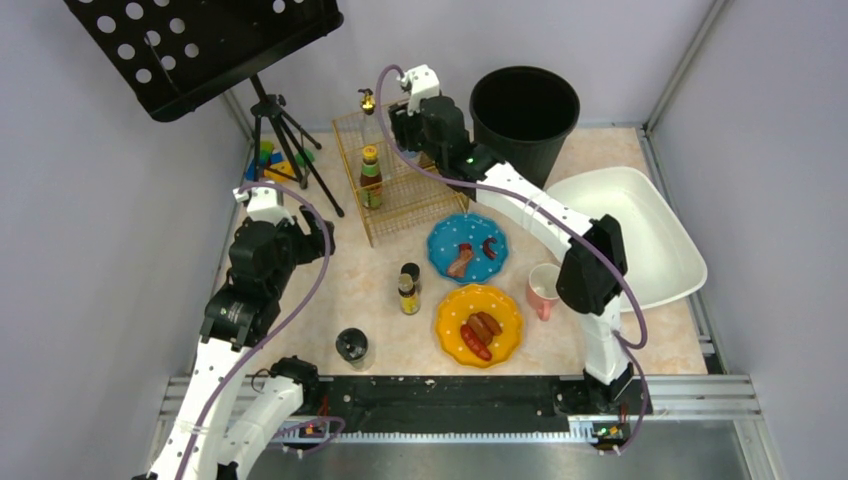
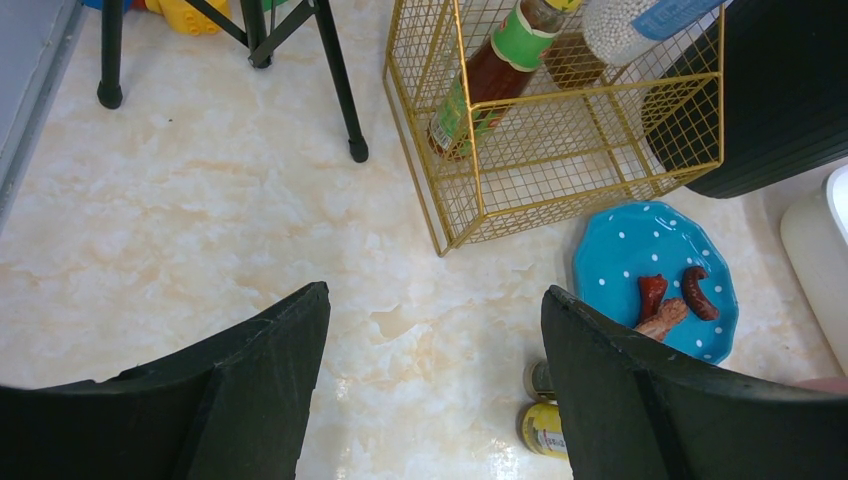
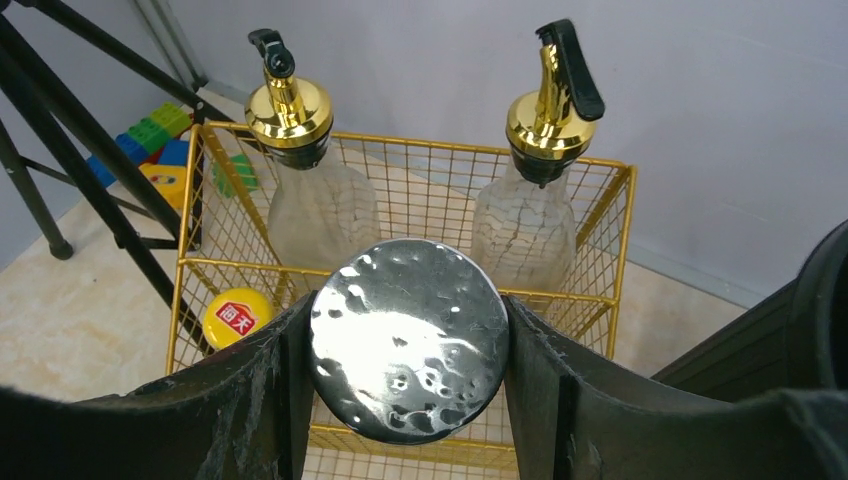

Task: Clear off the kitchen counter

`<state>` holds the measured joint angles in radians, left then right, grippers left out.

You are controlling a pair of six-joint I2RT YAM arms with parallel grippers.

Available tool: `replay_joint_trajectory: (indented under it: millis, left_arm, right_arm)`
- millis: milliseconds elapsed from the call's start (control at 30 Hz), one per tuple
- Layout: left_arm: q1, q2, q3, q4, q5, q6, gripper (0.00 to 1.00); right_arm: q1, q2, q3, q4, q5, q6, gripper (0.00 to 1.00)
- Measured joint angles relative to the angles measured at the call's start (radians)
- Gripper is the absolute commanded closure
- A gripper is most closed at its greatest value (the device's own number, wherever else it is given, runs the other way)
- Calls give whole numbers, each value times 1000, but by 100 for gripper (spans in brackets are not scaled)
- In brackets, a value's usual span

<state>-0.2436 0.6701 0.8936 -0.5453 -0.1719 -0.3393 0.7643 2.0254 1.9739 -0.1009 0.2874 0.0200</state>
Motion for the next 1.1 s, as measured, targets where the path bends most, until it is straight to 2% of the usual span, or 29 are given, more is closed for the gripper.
replay_joint_trajectory:
  millis: [467, 800, 933, 1100]
  left_arm:
    - [0, 0, 0, 0, 0, 0, 18]
    - [0, 0, 0, 0, 0, 0, 18]
    - [0, 0, 0, 0, 1, 0, 18]
    - [0, 0, 0, 0, 1, 0, 18]
  right_arm:
    - [-3, 156, 12, 11, -27, 63, 100]
    - [-3, 199, 13, 8, -27, 91, 100]
    - [-3, 221, 31, 5, -26, 98, 89]
    - [-3, 237, 37, 5, -24, 105, 61]
